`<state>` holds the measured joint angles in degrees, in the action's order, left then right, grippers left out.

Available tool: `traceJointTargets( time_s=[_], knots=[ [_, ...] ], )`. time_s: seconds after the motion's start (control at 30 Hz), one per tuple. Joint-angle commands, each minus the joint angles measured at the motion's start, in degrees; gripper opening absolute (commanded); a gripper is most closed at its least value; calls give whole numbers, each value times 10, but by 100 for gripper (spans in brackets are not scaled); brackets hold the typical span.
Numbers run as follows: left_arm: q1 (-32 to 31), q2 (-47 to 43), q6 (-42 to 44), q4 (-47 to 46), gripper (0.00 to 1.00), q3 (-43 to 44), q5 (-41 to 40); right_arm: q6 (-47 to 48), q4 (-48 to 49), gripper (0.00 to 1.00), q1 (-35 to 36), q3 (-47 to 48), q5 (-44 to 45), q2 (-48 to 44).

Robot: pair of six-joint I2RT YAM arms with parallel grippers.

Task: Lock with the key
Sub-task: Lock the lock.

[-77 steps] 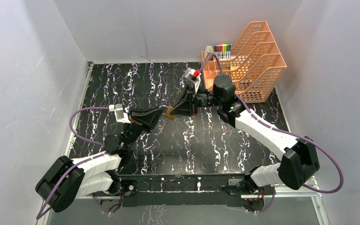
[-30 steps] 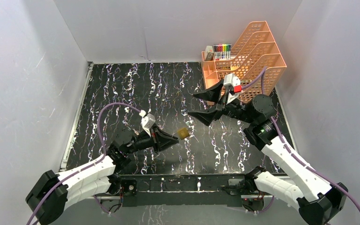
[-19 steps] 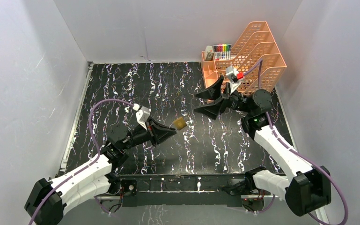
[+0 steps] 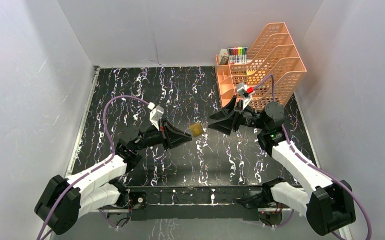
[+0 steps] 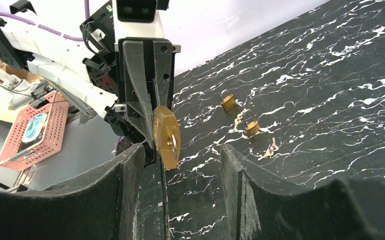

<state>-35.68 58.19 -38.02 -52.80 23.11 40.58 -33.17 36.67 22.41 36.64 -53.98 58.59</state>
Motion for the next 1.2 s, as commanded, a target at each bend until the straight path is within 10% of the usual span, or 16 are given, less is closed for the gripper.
traceJointTargets(
  time_s=[0.0,0.87,1.17],
  knots=[
    [3,-14,-6,-50,0,27,17,-7,47,63,2,-3,-12,-5],
    [3,-4,-1,-54,0,23,16,2,54,30,48,13,-31,36],
    [3,-4,-1,-53,0,21,22,8,51,0,48,18,-22,36]
  ],
)
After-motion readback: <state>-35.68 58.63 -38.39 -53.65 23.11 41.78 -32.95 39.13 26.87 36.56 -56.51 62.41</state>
